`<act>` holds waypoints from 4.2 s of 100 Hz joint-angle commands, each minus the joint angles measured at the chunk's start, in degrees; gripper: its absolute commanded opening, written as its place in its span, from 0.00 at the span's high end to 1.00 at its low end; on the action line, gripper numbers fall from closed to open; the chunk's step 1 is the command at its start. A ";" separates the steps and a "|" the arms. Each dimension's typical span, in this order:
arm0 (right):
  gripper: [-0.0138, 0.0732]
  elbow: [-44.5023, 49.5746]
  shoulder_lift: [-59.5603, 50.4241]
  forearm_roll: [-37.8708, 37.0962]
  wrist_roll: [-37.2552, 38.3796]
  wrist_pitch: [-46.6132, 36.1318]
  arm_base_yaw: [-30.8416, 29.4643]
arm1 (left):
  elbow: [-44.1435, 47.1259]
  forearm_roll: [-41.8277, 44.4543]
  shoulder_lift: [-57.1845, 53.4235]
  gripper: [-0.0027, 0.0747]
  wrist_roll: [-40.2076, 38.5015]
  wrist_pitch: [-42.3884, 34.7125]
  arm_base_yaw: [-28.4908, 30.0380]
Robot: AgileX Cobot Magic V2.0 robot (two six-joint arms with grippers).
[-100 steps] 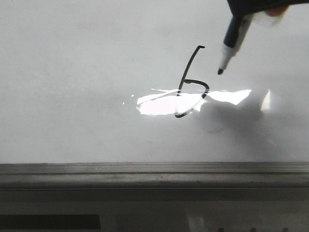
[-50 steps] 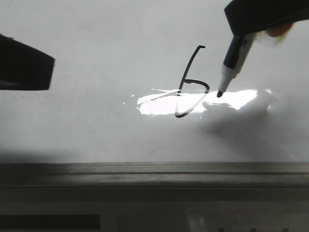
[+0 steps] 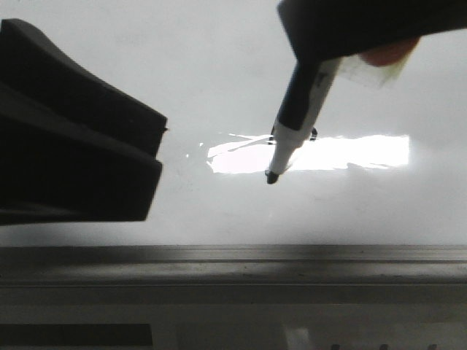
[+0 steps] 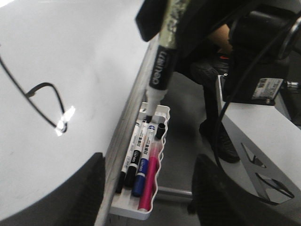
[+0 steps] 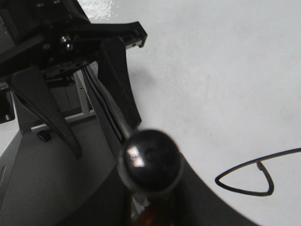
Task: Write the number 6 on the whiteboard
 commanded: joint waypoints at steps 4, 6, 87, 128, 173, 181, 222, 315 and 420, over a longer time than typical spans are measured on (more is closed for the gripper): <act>0.89 -2.10 -0.73 0.35 -0.79 -6.45 1.66 | -1.76 -7.83 0.55 0.49 3.15 2.77 -3.56; 0.89 -2.10 -0.73 0.35 -0.79 -6.64 1.95 | -1.76 -8.44 0.69 0.49 3.30 2.77 -3.86; 0.89 -2.10 4.49 0.81 -0.79 -12.87 12.57 | -1.76 -13.41 2.00 0.49 3.54 4.34 -5.54; 0.89 -2.10 4.62 0.81 -0.79 -8.86 12.57 | -1.76 -13.41 2.00 0.57 3.24 4.34 -5.54; 0.89 -2.10 4.62 0.89 -0.79 -8.58 12.57 | -1.76 -13.41 2.00 0.99 3.24 5.44 -5.54; 0.89 -2.10 4.62 0.89 -0.79 -8.58 12.57 | -1.76 -13.41 2.00 0.99 3.24 5.67 -5.54; 0.34 -2.10 3.54 0.89 -0.79 -8.90 11.04 | -1.76 -11.26 2.00 0.99 -1.86 5.21 -5.54; 0.91 -1.89 -11.27 0.40 -0.79 -5.69 3.11 | -3.15 -10.86 2.00 0.99 -28.49 -28.53 -7.74; 0.91 -1.89 -11.27 -0.21 -0.79 -5.31 3.11 | -12.20 -13.32 11.20 0.99 -33.12 -78.25 -26.33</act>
